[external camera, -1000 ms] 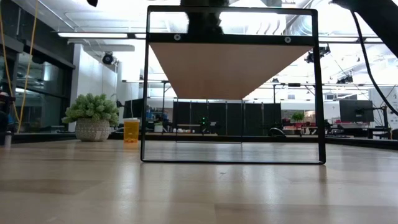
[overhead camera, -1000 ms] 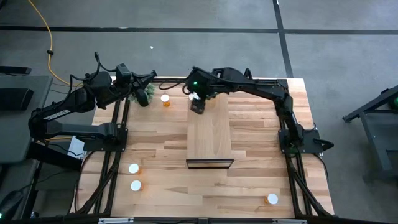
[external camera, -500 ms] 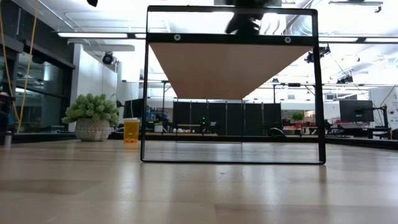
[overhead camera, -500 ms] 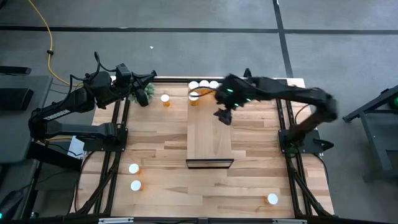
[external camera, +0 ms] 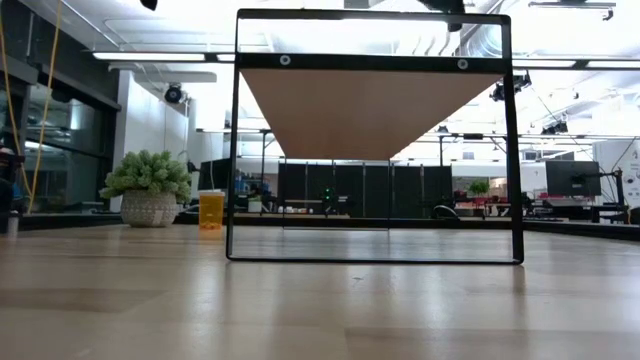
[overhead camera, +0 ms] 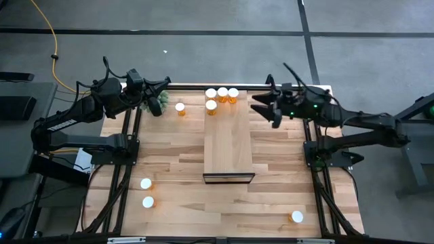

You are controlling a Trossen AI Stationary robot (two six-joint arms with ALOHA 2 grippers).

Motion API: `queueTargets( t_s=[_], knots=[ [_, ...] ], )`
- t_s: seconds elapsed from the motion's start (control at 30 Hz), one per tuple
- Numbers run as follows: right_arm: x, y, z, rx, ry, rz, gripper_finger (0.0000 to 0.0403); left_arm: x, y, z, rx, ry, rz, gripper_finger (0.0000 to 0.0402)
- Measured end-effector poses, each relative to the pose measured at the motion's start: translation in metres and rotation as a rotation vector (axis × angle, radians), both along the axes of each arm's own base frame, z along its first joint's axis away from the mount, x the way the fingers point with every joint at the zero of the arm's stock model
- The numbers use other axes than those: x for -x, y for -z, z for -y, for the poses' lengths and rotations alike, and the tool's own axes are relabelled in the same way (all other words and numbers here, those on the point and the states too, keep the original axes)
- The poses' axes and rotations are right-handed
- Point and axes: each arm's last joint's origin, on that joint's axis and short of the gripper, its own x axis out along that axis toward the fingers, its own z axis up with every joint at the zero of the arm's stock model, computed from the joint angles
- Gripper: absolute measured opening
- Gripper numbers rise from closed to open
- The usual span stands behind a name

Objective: Pick and place medicine bottles onto shelf by color
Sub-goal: Put the orange pill bottle on the shelf

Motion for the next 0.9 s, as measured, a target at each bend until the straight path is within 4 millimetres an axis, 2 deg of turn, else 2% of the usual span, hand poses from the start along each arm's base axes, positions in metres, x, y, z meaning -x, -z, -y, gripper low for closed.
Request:
queueTargets(
  t_s=[0.27, 0.47, 0.6, 0.8, 0.9],
  knots=[
    [0.008, -0.004, -0.002, 0.151, 0.004, -0.007, 0.0262, -0.002, 0.0, 0.002, 0.01, 0.095, 0.004, 0.0001],
    [0.009, -0.004, -0.001, 0.169, 0.018, -0.01, 0.0262, -0.002, 0.0, 0.002, -0.003, 0.094, -0.006, 0.002],
    [0.009, -0.004, -0.001, 0.168, 0.025, -0.01, 0.0262, -0.002, -0.001, 0.002, -0.027, 0.107, -0.027, 0.0073],
    [0.008, -0.003, -0.002, 0.186, 0.016, -0.018, 0.0262, -0.001, -0.021, 0.003, -0.068, 0.115, -0.021, 0.0196],
    [0.008, 0.0, -0.002, 0.216, -0.013, -0.051, 0.0261, -0.002, -0.027, 0.002, -0.056, 0.116, -0.029, 0.0245]
  ],
)
